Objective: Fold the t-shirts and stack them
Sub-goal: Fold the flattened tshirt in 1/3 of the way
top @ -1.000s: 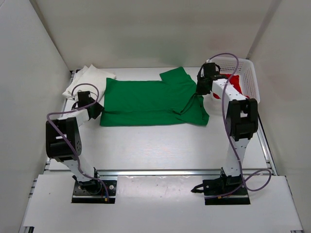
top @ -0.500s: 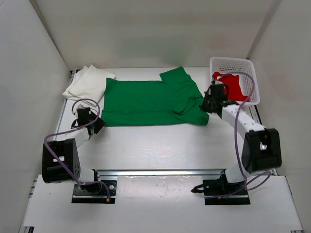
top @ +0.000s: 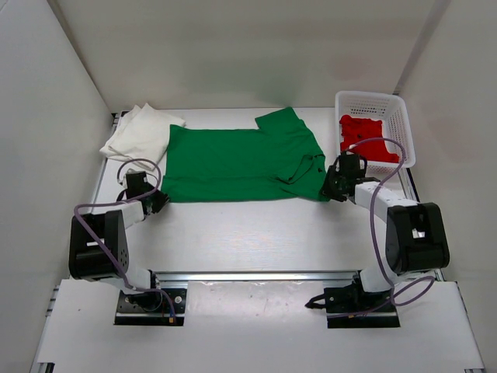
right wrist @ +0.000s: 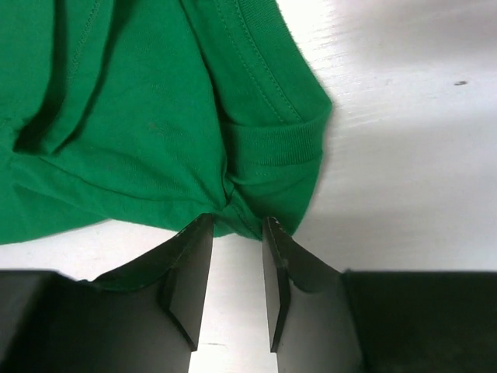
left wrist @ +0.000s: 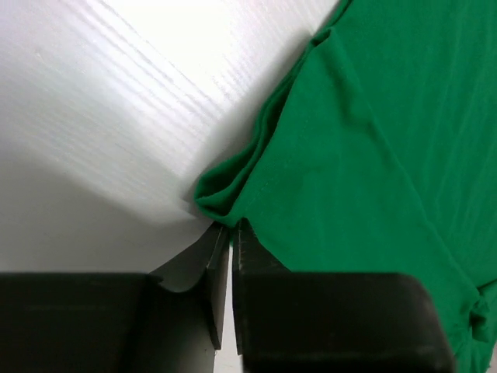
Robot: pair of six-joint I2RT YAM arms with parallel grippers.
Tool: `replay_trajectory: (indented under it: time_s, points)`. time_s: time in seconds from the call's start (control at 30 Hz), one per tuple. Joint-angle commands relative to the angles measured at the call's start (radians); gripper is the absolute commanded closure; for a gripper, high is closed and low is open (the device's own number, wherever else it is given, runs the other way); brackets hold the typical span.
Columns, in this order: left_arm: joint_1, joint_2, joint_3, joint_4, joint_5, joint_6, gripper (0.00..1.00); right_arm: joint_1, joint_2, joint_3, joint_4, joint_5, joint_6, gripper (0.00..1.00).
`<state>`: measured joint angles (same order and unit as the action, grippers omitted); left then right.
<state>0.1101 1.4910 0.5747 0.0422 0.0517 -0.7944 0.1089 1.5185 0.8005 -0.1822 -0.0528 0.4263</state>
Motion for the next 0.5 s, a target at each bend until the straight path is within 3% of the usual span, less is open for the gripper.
replay_trajectory:
  time_s: [0.0,0.1,0.17,0.23,0.47]
  points:
    - [-0.015,0.024,0.037,-0.001,-0.019,0.003,0.85,-0.008,0.025,0.037,0.069,-0.013,-0.001,0.7]
    - [-0.024,0.041,0.074,-0.014,-0.032,0.009,0.94,-0.009,0.055,0.068,0.064,-0.016,0.0,0.8]
    - [-0.024,0.051,0.086,-0.016,-0.044,0.012,1.0,-0.006,0.072,0.091,0.058,-0.001,0.006,0.95]
    - [-0.017,0.052,0.088,-0.012,-0.043,0.012,1.0,0.001,0.057,0.101,0.056,0.024,0.003,1.0]
    - [0.017,0.083,0.108,-0.015,-0.046,0.018,1.0,-0.028,0.112,0.232,0.01,0.1,-0.056,0.99]
